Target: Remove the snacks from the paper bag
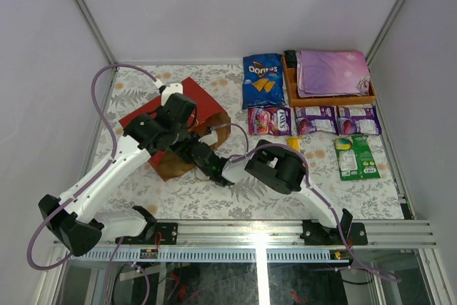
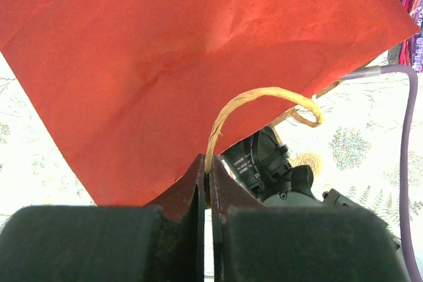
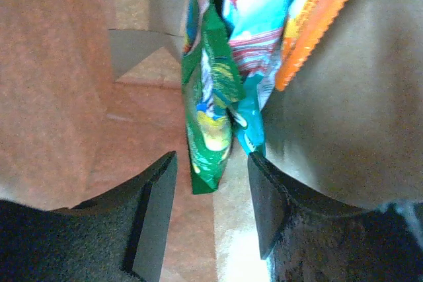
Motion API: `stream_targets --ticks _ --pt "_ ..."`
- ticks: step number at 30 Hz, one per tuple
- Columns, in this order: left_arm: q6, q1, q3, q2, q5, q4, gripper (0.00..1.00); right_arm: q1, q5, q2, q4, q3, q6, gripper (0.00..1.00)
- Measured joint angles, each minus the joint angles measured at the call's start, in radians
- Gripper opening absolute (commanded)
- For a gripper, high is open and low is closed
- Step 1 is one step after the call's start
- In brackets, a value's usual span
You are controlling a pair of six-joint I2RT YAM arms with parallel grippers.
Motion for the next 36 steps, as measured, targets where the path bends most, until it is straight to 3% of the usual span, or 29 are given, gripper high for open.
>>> stream_targets --ticks 8,19,21,24,28,31,36 --pt "0.006 0.000 -0.005 -0.001 0.005 0.004 0.00 -0.002 0.030 0.048 -0.064 0.058 0.041 0.56" --pt "0.024 0.000 -0.032 0.000 0.007 0.018 0.00 -0.024 0.030 0.135 -0.080 0.190 0.048 0.40" --pt "0.029 0.004 -0.040 0.004 0.007 0.026 0.00 -0.030 0.029 0.155 -0.066 0.213 0.028 0.30" --pt "0.037 0.024 -0.057 0.015 0.008 0.043 0.00 -0.036 0.020 0.179 -0.032 0.241 -0.014 0.02" --pt "0.042 0.078 -0.077 0.023 0.011 0.063 0.00 -0.043 -0.008 0.182 0.021 0.242 -0.074 0.00" --pt "0.042 0.119 -0.084 0.021 0.012 0.072 0.00 -0.046 -0.043 0.154 0.074 0.174 -0.138 0.00" --pt "0.041 0.173 -0.088 0.019 0.012 0.085 0.00 -0.048 -0.111 -0.020 0.156 -0.097 -0.243 0.00"
